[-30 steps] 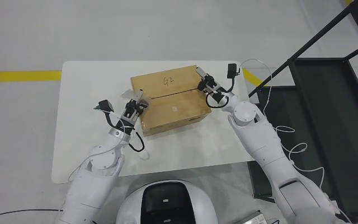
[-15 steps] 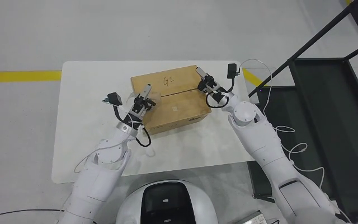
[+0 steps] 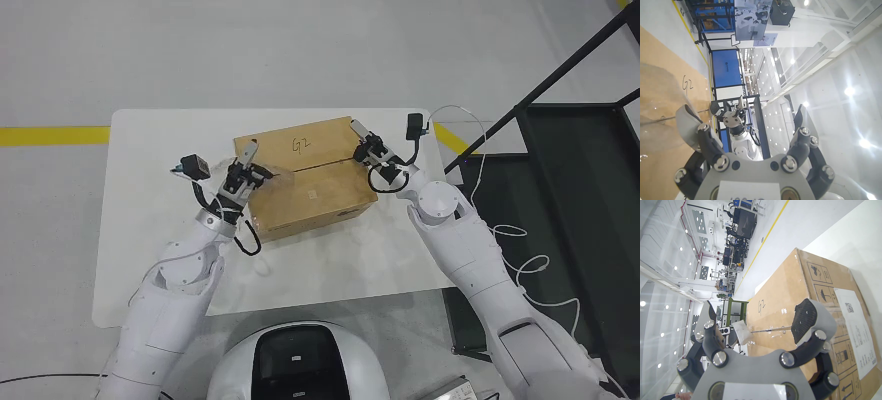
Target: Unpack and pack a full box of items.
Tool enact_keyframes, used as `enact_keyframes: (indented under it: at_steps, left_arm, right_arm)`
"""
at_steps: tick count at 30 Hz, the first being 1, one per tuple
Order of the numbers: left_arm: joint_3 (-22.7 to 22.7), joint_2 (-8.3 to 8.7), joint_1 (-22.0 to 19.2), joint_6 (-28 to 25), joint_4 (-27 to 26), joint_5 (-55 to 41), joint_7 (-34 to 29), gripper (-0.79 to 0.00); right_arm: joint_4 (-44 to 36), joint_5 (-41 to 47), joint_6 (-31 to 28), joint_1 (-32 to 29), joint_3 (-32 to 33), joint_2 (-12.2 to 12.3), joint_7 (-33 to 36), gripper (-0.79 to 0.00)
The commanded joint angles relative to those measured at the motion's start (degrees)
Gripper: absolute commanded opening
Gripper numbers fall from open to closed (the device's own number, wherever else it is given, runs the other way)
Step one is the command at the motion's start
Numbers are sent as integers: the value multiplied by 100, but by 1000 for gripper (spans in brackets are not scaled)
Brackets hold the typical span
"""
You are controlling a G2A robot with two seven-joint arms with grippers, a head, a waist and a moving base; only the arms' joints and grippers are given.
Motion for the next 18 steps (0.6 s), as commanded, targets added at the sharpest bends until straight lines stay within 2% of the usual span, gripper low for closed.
enact_keyframes:
  at_steps: [1, 9, 18]
  left_arm:
    - [-143, 23, 38, 96, -60, 77, 13, 0]
    - [-137, 17, -24, 731, 0, 173, -59, 0]
    - [-411, 79, 489, 956, -496, 19, -324, 0]
  right_arm:
    - [0, 0, 0, 0, 0, 0, 0, 0]
    - [0, 0, 0, 0, 0, 0, 0, 0]
    - [0, 0, 0, 0, 0, 0, 0, 0]
